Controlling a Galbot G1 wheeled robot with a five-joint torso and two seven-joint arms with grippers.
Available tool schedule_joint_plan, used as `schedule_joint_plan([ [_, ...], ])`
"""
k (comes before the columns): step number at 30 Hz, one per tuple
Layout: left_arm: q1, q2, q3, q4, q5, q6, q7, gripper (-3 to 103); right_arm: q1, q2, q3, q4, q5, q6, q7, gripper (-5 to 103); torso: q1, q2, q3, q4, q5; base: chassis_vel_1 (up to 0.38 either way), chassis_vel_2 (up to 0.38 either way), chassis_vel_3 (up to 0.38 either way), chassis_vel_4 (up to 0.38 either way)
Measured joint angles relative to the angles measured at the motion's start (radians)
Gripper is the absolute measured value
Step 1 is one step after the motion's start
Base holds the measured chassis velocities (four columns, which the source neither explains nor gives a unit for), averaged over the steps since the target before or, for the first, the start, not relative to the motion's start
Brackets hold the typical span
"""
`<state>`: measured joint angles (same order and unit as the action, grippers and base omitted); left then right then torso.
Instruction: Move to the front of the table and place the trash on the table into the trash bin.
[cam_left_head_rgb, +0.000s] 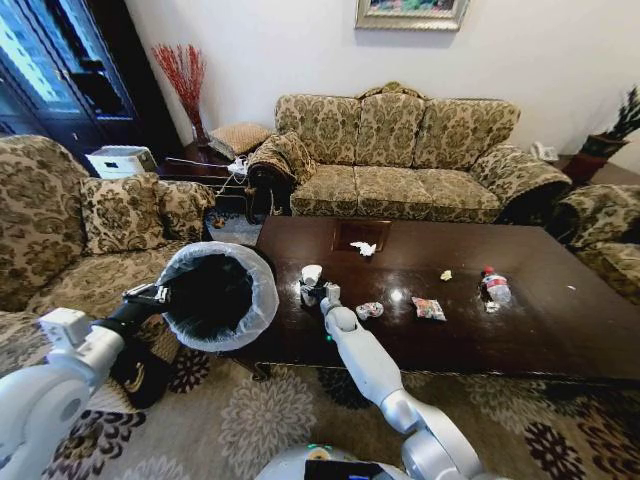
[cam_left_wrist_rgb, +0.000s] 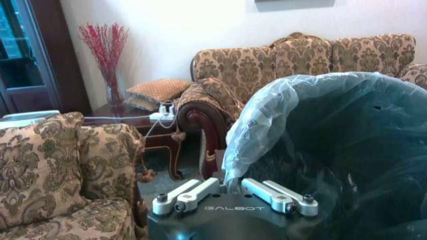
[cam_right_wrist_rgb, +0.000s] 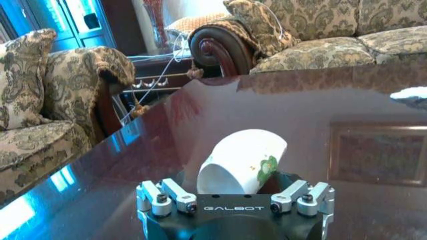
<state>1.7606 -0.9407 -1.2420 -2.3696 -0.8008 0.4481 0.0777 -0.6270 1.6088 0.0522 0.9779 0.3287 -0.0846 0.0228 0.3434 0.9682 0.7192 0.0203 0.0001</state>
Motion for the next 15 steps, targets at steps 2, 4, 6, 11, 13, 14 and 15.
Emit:
schedule_joint_plan([
  [2, 0.000, 0.001, 0.000, 0.000, 0.000, 0.000, 0.001, 0, 0.001, 0.000, 0.001, 0.002, 0.001, -0.001, 0.001, 86, 0.000, 0.000, 0.000, 0.0000, 0.0000, 0.000, 0.000, 0.000, 0.000],
  [4, -0.001, 0.005, 0.000, 0.000, 0.000, 0.000, 0.003, 0, 0.004, 0.000, 0.002, 0.003, 0.004, -0.004, 0.007, 91, 0.000, 0.000, 0.000, 0.0000, 0.0000, 0.000, 0.000, 0.000, 0.000],
  [6, -0.002, 0.007, 0.001, 0.000, 0.000, -0.001, 0.004, 0, 0.007, 0.000, 0.003, 0.003, 0.005, -0.006, 0.010, 92, 0.000, 0.000, 0.000, 0.0000, 0.0000, 0.000, 0.000, 0.000, 0.000],
  [11, -0.002, 0.011, 0.003, 0.003, 0.000, -0.001, 0.008, 0, 0.016, -0.001, 0.010, -0.008, 0.006, -0.016, 0.014, 89, 0.000, 0.000, 0.000, 0.0000, -0.0001, 0.000, 0.000, 0.000, 0.000],
  [13, -0.002, 0.012, 0.005, 0.005, 0.000, -0.001, 0.008, 0, 0.017, -0.001, 0.011, -0.010, 0.006, -0.021, 0.014, 85, 0.000, 0.000, 0.000, 0.0000, 0.0000, 0.000, 0.000, 0.000, 0.000],
  [14, -0.002, 0.012, 0.005, 0.005, 0.000, -0.001, 0.008, 0, 0.017, -0.001, 0.011, -0.010, 0.006, -0.021, 0.014, 85, 0.000, 0.000, 0.000, 0.0000, 0.0000, 0.000, 0.000, 0.000, 0.000],
  [15, -0.002, 0.013, 0.006, 0.005, 0.000, -0.001, 0.009, 0, 0.017, -0.001, 0.011, -0.011, 0.006, -0.024, 0.014, 81, 0.000, 0.000, 0.000, 0.0000, -0.0001, 0.000, 0.000, 0.000, 0.000],
])
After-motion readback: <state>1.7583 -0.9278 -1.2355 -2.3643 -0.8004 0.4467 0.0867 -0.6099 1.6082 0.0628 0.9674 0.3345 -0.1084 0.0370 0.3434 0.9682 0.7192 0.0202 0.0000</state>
